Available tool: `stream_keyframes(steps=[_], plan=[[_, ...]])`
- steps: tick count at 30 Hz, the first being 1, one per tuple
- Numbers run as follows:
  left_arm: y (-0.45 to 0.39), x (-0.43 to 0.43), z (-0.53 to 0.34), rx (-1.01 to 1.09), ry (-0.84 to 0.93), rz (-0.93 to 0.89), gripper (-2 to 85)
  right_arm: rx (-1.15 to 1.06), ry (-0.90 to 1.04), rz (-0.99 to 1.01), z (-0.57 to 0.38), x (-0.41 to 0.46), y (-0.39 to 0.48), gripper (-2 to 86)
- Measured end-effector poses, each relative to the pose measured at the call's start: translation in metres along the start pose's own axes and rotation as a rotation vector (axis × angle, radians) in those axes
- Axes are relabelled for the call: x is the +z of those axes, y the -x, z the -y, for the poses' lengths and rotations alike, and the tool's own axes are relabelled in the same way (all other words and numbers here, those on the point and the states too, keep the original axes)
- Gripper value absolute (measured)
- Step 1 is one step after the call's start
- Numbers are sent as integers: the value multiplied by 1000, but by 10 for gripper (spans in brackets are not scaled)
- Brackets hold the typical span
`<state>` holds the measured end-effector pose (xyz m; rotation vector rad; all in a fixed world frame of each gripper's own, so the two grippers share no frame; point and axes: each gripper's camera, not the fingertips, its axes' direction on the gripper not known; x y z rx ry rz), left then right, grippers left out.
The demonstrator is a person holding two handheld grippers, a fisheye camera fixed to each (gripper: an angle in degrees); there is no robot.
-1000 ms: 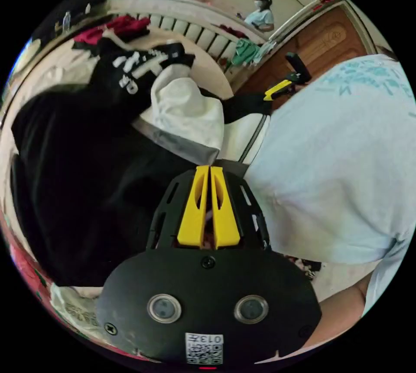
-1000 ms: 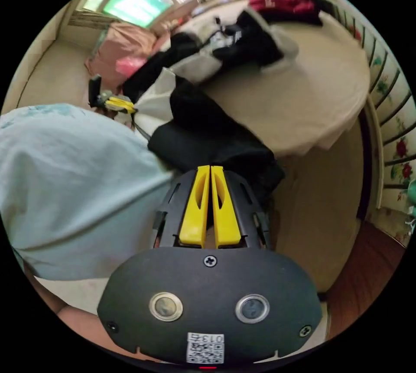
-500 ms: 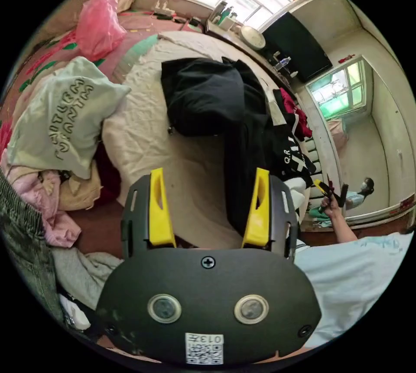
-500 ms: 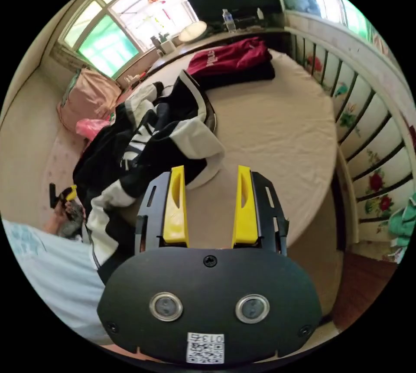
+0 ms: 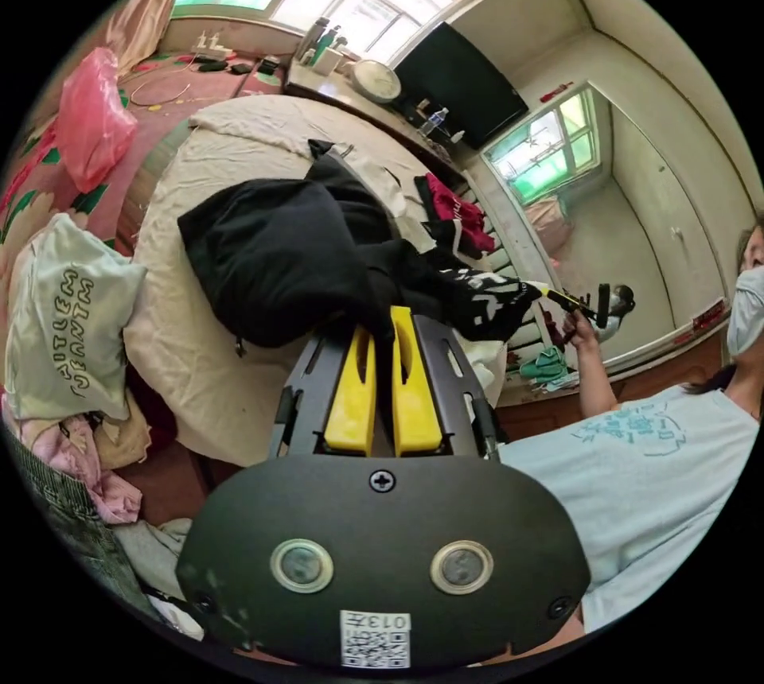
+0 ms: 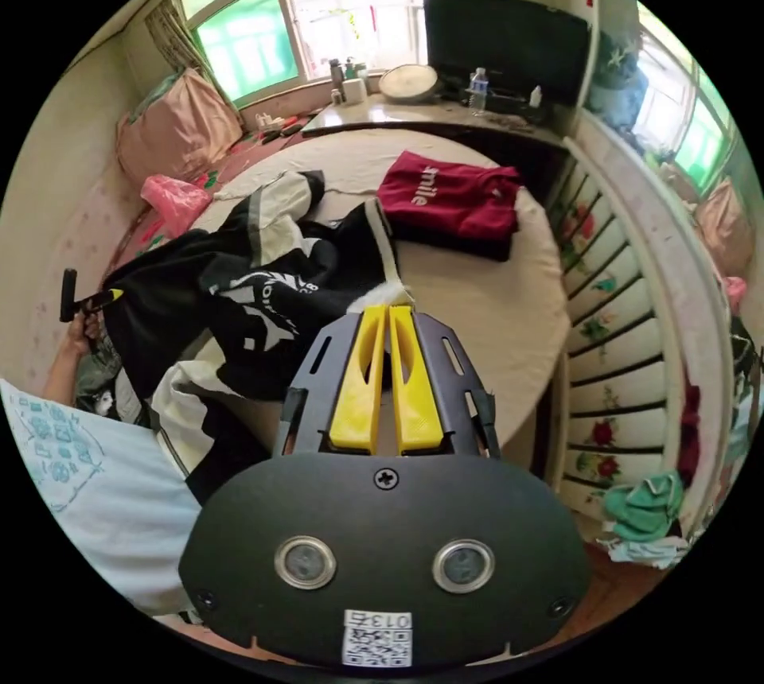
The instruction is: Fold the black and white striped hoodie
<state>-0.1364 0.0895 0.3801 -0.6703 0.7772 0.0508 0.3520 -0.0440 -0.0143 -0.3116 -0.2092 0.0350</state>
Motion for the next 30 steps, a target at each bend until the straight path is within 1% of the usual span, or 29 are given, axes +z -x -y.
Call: stream_keyframes(steps=[1,3,5,7,9,11,13,14,16,18,19,21,22,24,27,30], plan=[[4,1,0,-14,8,1,15,24,20,-13,-6,-15,-3,5],[31,19,-3,-92,73,-9,14,96,69,-24,-18,-14,-12,6],[52,38,-14,-141,107,-41,14,176,169,22,-36,17,-24,8],[72,56,-34,-210,129,-87,14,261,346,72,-71,83,-34,15],[90,67,-68,-299,168,-117,20,301,424,111,-100,114,-30,25],[96,58,-92,-319,165,-102,30,322,334,112,-120,109,-22,57],[100,37,-109,-339,102,-107,45,365,219,51,-131,87,-20,120],[98,18,-113,-332,28,-72,60,362,178,20,-130,81,-19,124],[87,-5,-107,-287,-54,25,92,320,64,-82,-110,64,-10,131],[72,-15,-83,-246,-146,137,159,246,14,-83,-80,66,4,132],[70,-12,-75,-242,-146,148,178,177,-5,-83,-55,75,18,132],[64,19,-38,-194,-83,160,212,56,-10,-97,-15,97,45,132],[63,30,-29,-185,-53,169,215,-9,-3,-99,10,117,62,132],[53,71,5,-130,52,244,223,-72,31,-66,48,148,83,132],[48,116,36,-92,174,355,222,-126,80,-80,100,197,109,133],[59,147,42,-137,231,355,194,-153,161,-89,131,241,125,127]])
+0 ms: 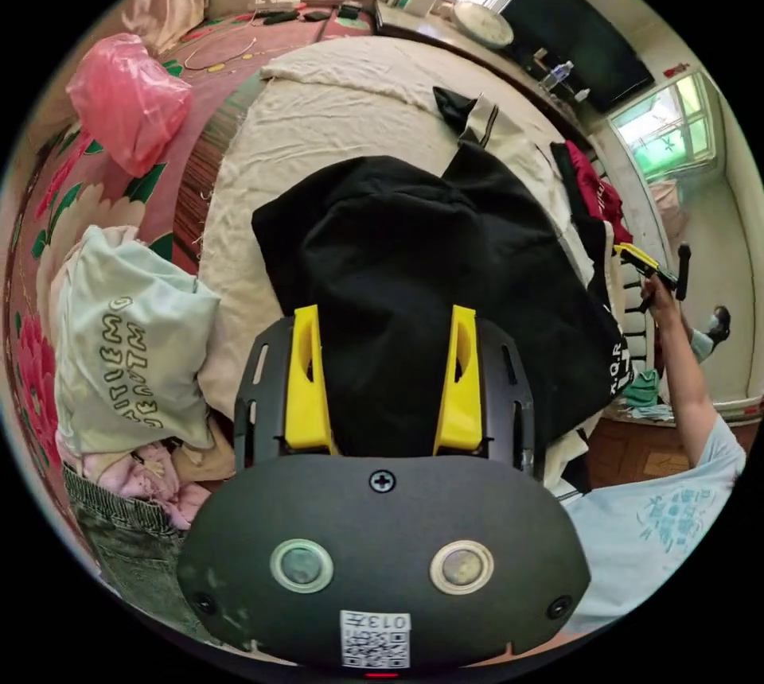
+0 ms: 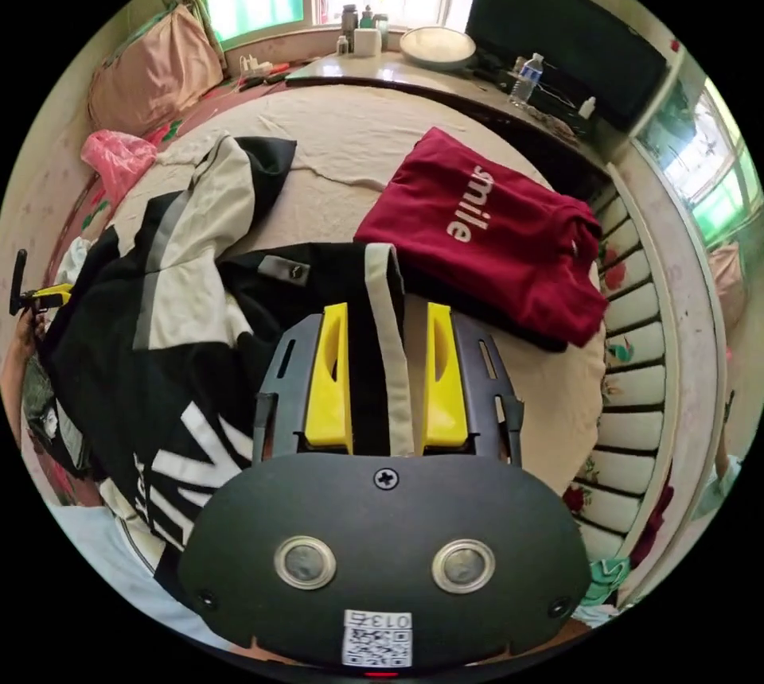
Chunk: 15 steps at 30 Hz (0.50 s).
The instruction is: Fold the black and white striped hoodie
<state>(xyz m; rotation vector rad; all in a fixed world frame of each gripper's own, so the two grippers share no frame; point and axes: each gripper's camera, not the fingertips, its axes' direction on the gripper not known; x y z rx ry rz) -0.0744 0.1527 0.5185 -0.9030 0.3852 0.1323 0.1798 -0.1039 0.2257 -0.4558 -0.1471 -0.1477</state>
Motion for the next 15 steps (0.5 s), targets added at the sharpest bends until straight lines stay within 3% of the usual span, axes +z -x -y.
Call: stream_keyframes(steps=[3,5,13,15], plan=[[3,11,-9,-63,6,49,100,-14,102,81,12,30,8,34],[4,1,-22,-71,-42,76,29,-16,99,66,8,26,11,21],[27,-77,-113,-64,-416,-51,5,-101,-427,102,-110,-161,12,7],[33,-111,-143,-62,-594,-117,3,-85,-530,106,-138,-203,10,7]])
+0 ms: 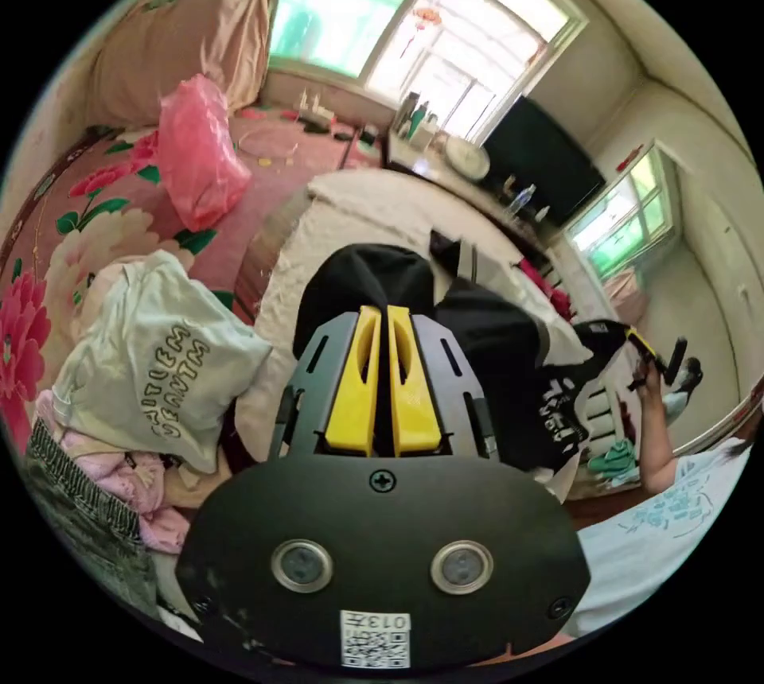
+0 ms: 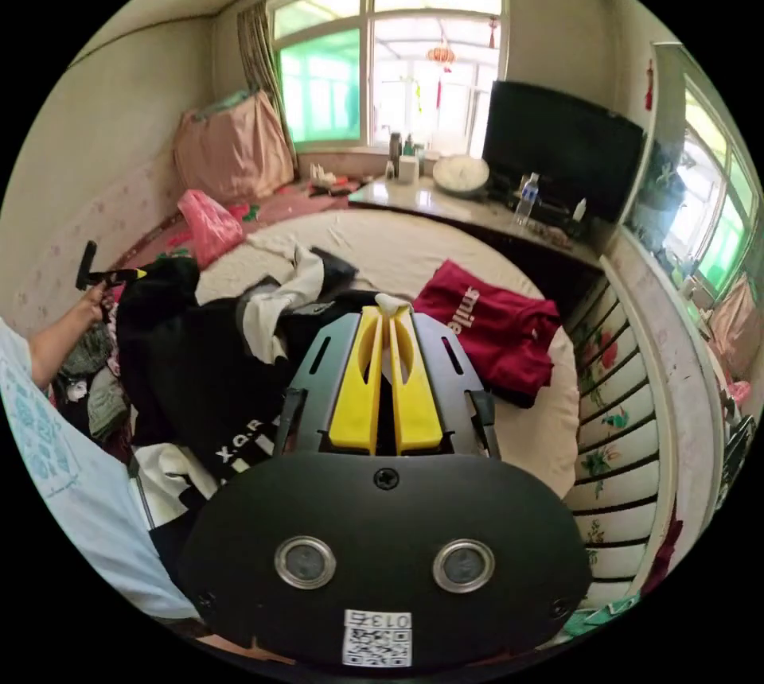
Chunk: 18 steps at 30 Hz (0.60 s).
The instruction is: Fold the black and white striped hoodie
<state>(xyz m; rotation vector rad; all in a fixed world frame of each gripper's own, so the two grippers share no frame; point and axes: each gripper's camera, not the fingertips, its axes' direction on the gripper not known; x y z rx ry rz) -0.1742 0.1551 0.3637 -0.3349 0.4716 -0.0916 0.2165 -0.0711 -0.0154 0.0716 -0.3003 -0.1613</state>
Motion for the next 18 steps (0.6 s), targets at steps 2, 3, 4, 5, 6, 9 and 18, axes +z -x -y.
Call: stream_keyframes(steps=[2,3,4,5,6,9,18], plan=[[-3,-39,-3,19,-138,-53,2,9,-69,-61,-3,-46,5,6],[-6,-66,-6,42,-224,-97,2,3,-118,-100,-6,-76,9,6],[-9,-79,-8,57,-265,-114,1,0,-167,-158,-12,-105,13,5],[-13,-104,-14,96,-341,-144,1,6,-186,-189,-15,-118,14,5],[-15,-123,-19,118,-400,-171,1,46,-190,-248,-20,-135,12,5],[-9,-154,-27,122,-500,-271,1,134,-37,-284,-26,-147,-9,5],[4,-106,43,147,-451,-94,9,116,-184,-206,-4,-64,-53,15]])
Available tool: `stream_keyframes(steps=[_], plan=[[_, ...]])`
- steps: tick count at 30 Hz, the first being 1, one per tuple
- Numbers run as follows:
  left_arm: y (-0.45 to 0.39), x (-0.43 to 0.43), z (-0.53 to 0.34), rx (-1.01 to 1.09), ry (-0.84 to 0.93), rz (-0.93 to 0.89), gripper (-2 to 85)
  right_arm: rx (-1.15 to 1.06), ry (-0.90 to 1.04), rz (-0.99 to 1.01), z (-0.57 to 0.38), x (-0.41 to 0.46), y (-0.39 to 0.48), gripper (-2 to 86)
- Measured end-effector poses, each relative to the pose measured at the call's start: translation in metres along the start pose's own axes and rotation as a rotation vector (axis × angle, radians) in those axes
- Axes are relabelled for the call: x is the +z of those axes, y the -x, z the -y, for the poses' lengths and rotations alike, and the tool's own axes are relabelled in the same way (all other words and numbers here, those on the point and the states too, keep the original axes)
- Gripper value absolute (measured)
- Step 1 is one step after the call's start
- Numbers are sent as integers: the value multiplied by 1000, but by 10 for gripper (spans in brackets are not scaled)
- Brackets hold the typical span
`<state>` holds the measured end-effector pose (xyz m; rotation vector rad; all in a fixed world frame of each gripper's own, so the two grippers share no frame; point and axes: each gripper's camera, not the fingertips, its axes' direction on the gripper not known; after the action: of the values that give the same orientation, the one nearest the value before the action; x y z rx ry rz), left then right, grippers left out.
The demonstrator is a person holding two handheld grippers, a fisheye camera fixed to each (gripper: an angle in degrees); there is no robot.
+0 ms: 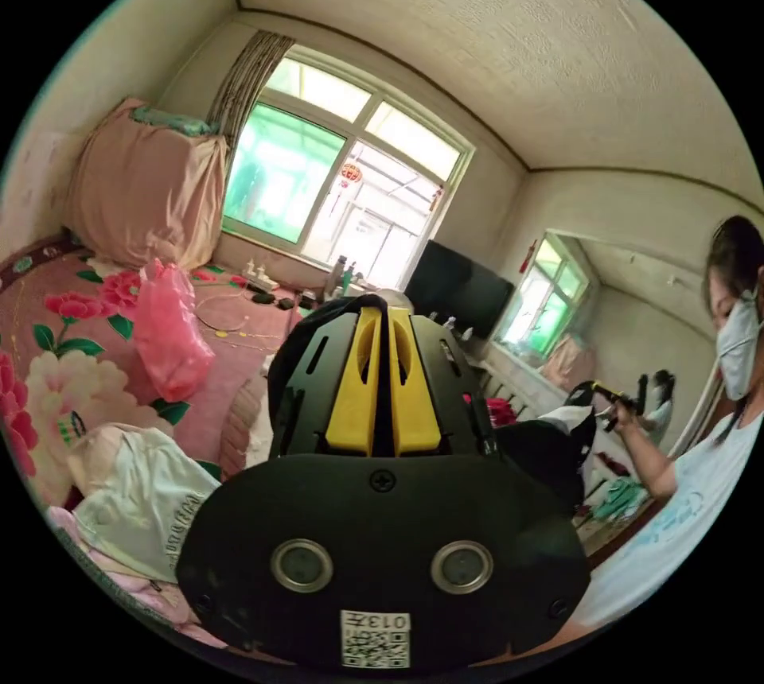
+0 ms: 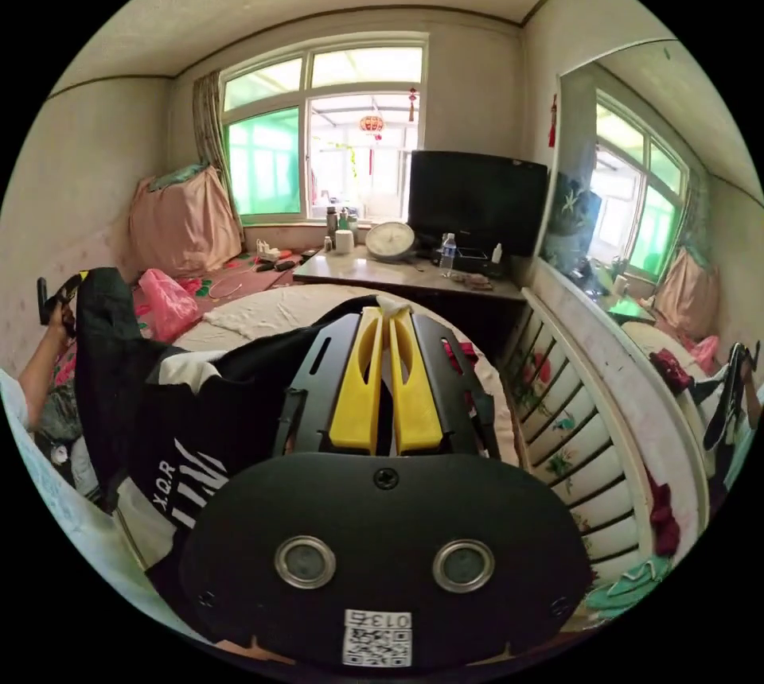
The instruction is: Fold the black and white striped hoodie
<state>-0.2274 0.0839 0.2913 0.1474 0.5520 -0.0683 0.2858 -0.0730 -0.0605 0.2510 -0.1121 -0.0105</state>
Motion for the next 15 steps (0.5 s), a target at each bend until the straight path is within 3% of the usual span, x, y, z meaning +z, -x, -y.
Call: stream_keyframes(steps=[4,6,10,13,15], plan=[[45,52,-22,-204,111,53,30,239,212,72,-20,111,-25,48],[67,66,-47,-287,218,85,69,301,284,101,-38,128,-28,110],[70,65,-77,-233,396,-10,122,132,359,175,-84,97,8,132],[37,65,-116,-132,644,-40,146,-80,488,344,-143,63,64,106],[4,69,-157,-81,859,-48,195,-162,584,349,-183,53,100,119]])
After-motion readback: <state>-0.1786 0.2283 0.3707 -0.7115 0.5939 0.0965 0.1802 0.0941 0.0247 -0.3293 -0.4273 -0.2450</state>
